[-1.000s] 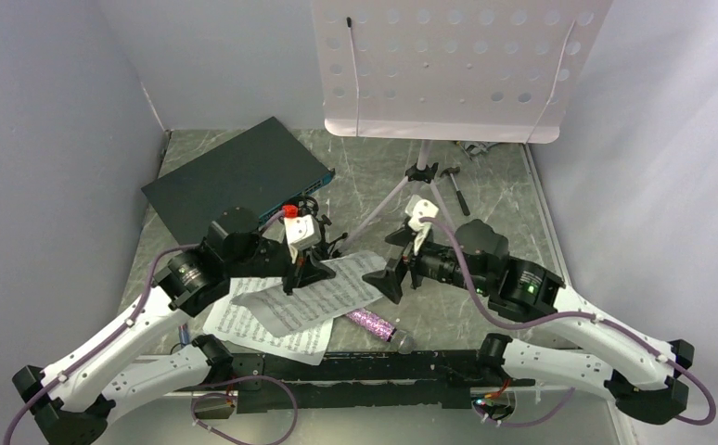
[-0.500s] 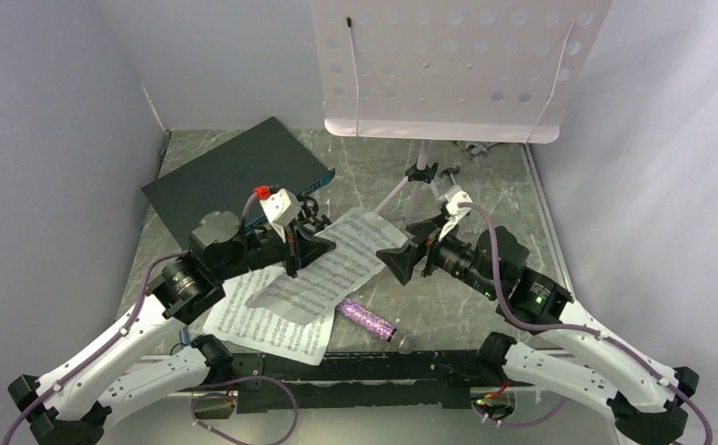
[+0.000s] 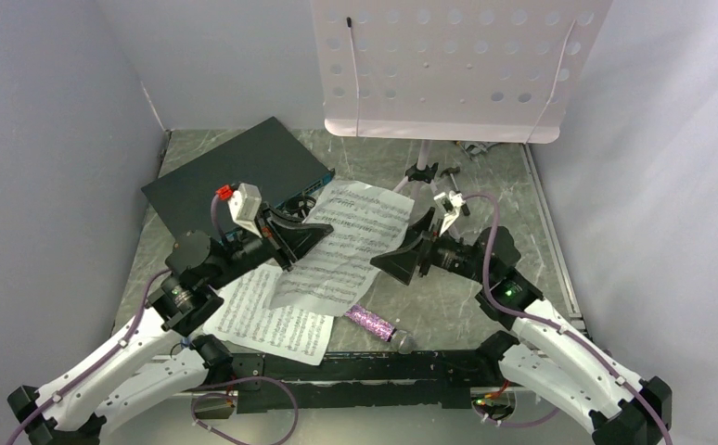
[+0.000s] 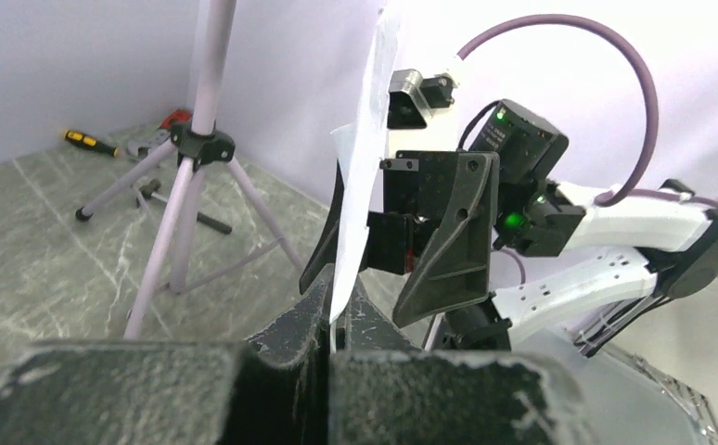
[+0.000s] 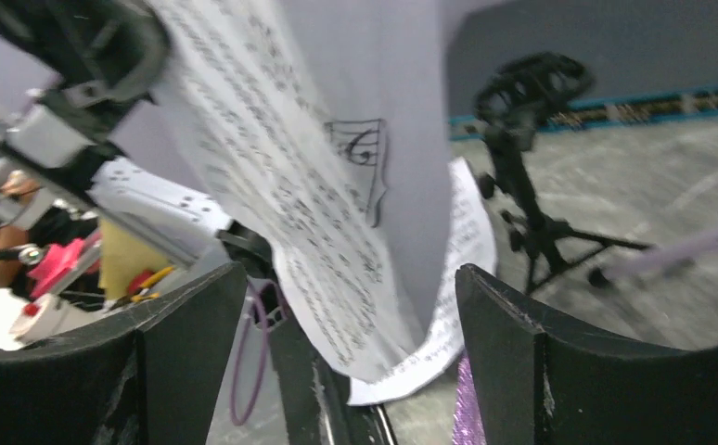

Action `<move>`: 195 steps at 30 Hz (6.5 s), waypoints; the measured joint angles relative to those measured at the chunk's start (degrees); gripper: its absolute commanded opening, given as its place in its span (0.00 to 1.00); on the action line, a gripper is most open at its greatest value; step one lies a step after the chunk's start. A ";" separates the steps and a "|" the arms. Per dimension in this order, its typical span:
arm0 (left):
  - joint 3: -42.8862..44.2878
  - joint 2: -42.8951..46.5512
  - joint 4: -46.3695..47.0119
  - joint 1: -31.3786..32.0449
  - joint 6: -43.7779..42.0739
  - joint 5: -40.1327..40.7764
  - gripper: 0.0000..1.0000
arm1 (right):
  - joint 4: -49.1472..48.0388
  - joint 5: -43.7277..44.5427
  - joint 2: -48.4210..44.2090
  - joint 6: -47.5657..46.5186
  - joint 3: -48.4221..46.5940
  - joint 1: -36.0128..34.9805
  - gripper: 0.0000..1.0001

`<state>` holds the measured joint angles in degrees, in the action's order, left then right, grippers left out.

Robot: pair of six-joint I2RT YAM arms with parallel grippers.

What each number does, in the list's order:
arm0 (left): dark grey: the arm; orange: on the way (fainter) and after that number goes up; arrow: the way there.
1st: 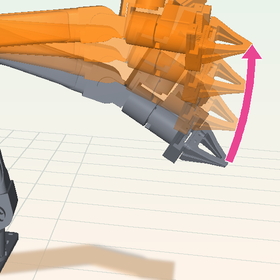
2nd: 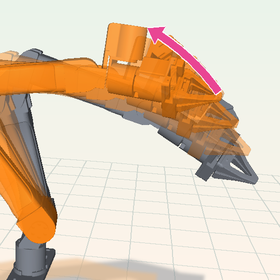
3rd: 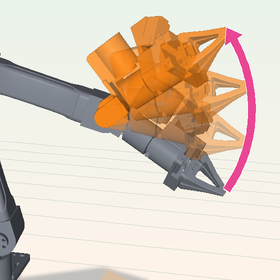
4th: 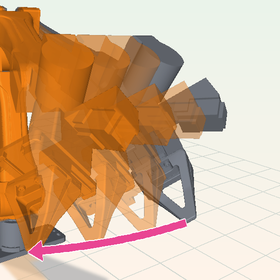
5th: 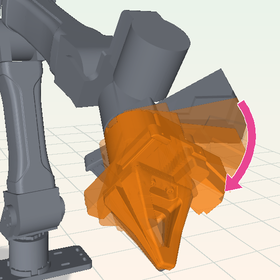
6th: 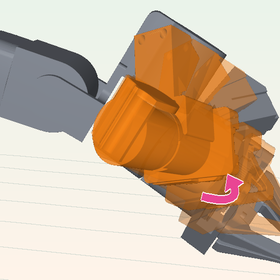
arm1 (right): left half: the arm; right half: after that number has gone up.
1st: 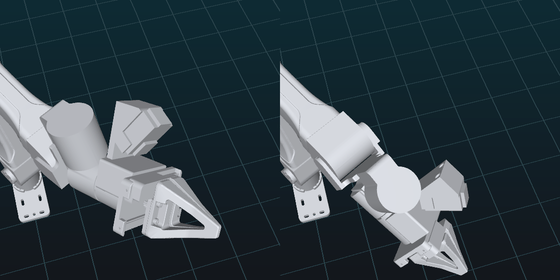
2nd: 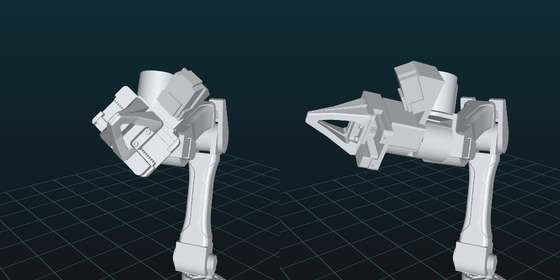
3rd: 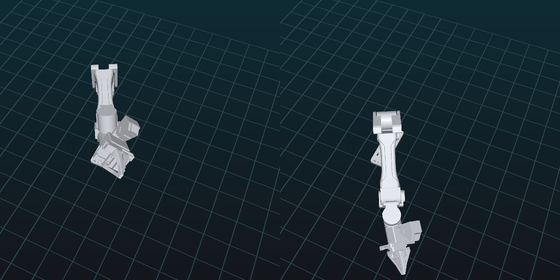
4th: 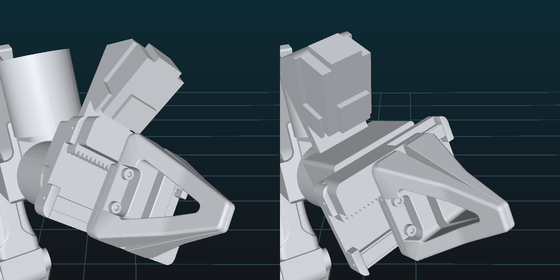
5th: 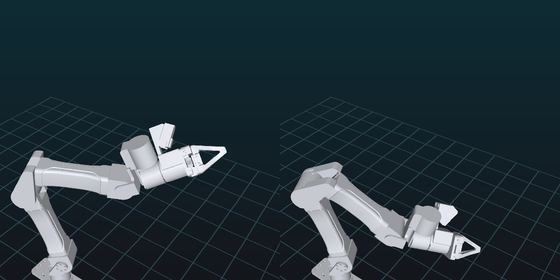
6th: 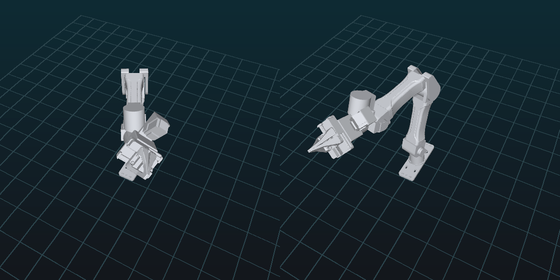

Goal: Set up the instrument practice props

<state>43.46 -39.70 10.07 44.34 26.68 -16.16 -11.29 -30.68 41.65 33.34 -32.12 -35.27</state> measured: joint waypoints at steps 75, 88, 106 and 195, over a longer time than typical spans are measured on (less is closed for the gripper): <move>10.75 0.09 -20.83 0.00 -11.91 -12.44 0.03 | 9.33 -14.36 4.66 -8.09 -16.94 0.02 0.79; 13.27 -1.40 -16.79 0.00 -10.84 -14.03 0.02 | -4.04 -18.14 5.55 -1.77 -15.85 0.00 0.69; 13.27 -1.53 -17.00 0.00 -10.38 -13.81 0.28 | -3.54 -20.04 8.20 -1.99 -16.06 -0.02 0.00; 57.90 -39.12 -24.63 -6.34 -17.09 9.14 0.65 | 42.51 30.71 18.01 -33.68 -76.15 -0.02 0.00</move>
<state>101.36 -78.83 -14.57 38.00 9.58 -7.03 31.22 0.03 59.66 -0.34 -108.27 -35.29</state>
